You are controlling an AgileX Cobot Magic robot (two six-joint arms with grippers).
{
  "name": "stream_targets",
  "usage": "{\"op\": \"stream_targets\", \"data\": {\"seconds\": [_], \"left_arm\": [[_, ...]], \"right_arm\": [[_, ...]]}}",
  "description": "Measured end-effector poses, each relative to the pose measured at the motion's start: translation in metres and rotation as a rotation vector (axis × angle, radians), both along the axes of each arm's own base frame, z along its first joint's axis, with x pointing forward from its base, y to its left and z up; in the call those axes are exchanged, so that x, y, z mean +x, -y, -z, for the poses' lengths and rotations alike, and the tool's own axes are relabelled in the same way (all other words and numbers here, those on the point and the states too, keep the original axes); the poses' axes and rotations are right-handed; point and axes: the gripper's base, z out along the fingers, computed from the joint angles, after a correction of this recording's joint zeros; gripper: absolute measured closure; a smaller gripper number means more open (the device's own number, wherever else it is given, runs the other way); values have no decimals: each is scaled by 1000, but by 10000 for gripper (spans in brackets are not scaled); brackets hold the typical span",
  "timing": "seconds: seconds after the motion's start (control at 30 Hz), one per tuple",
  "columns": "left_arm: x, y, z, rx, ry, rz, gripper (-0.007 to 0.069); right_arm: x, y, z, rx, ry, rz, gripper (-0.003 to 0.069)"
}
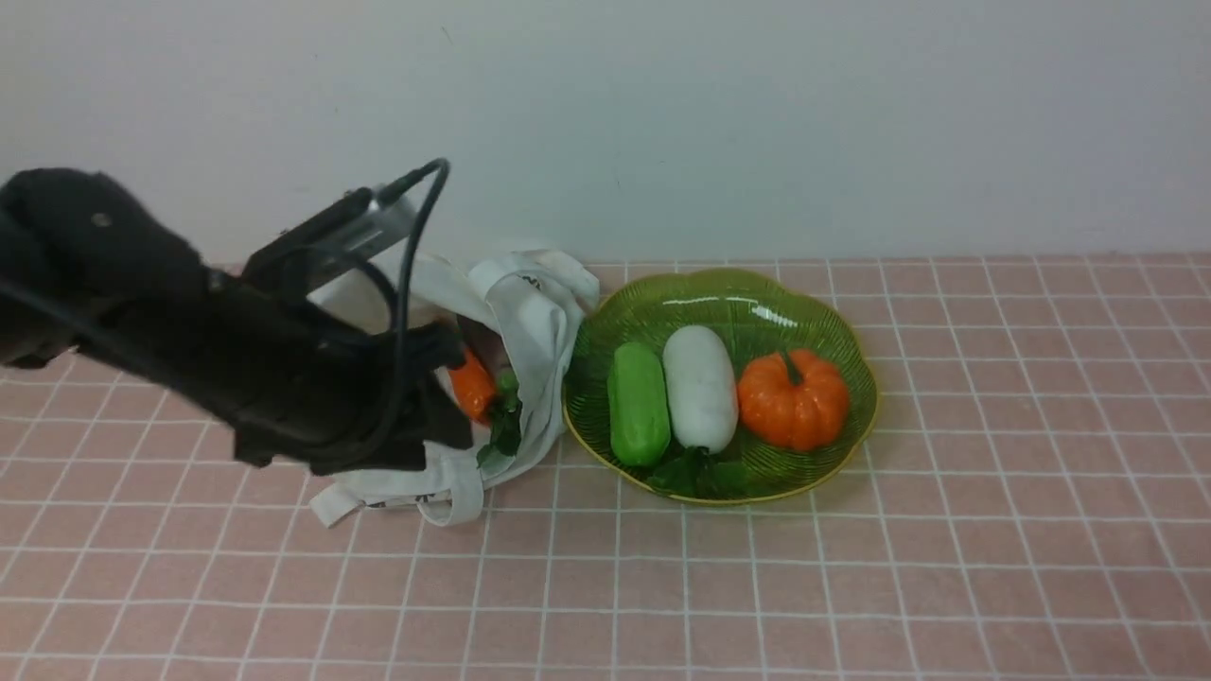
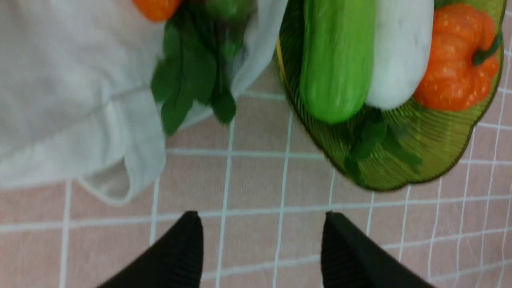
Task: Take vegetables from bag on pink coffee tablecloth place on plate.
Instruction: 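Reach into the cloth bag toward a vegetable inside it with the left gripper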
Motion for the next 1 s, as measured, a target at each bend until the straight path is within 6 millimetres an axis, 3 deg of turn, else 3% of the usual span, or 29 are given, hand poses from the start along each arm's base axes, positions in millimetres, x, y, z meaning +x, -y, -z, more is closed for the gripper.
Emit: {"op": "stream_targets", "data": {"seconds": [0.1, 0.27, 0.53, 1.0], "left_arm": [[29, 2, 8, 12, 9, -18, 183], [54, -2, 27, 45, -38, -74, 176], [65, -15, 36, 158, -47, -151, 207], [89, -1, 86, 149, 20, -248, 209]], "right_arm": [[0, 0, 0, 0, 0, 0, 673], [0, 0, 0, 2, 0, 0, 673], [0, 0, 0, 2, 0, 0, 673], [0, 0, 0, 2, 0, 0, 673]]}}
